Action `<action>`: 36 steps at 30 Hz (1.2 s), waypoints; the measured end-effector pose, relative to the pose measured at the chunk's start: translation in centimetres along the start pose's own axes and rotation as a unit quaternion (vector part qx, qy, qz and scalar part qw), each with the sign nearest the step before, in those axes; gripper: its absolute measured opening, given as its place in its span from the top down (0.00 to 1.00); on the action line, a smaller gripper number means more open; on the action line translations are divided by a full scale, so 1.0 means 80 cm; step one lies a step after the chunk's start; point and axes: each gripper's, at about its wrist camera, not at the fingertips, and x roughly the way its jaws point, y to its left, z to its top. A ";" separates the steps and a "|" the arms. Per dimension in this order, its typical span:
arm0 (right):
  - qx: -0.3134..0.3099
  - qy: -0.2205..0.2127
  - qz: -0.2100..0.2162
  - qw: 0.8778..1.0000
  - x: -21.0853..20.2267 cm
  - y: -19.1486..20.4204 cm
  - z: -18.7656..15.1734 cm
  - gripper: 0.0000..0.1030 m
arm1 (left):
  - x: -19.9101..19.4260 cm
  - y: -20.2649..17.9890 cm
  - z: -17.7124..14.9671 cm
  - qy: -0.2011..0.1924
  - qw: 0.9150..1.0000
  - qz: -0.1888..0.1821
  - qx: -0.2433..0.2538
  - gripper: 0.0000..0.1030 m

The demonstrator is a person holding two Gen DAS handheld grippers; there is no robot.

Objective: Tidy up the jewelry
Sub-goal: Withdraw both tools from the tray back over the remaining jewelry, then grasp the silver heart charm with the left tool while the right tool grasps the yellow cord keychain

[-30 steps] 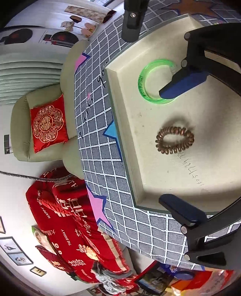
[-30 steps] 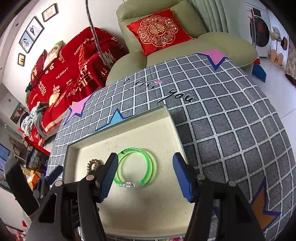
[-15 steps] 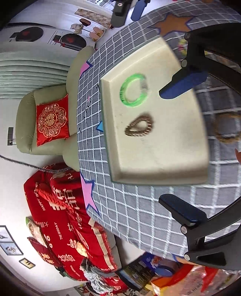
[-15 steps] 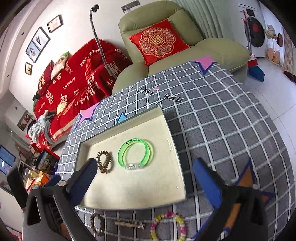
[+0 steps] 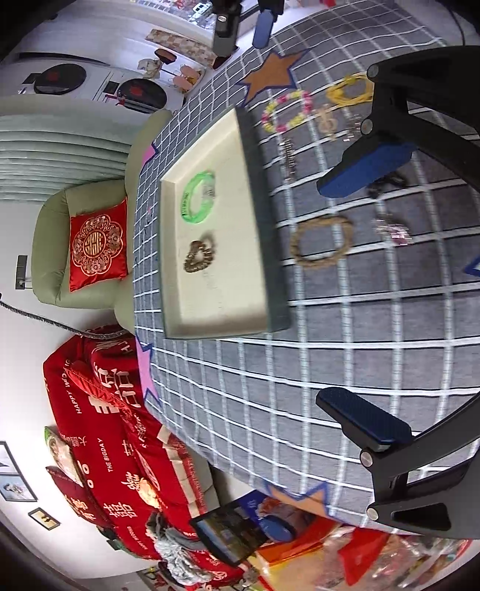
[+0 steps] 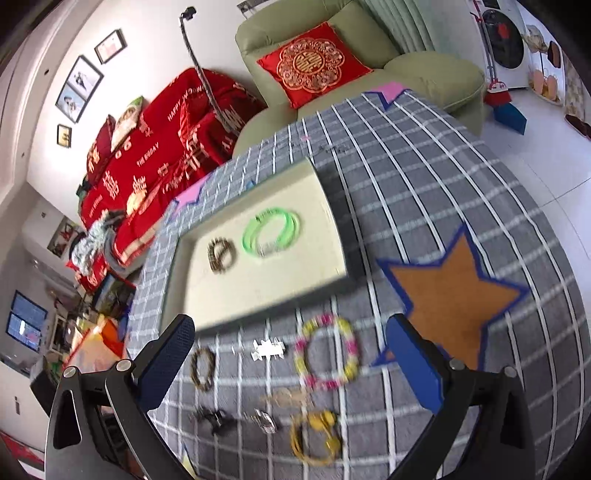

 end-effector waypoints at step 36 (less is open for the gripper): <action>-0.136 0.070 -0.177 0.972 0.032 -0.005 -0.118 0.05 | 0.039 -0.027 -0.064 0.057 0.996 0.024 0.069 0.00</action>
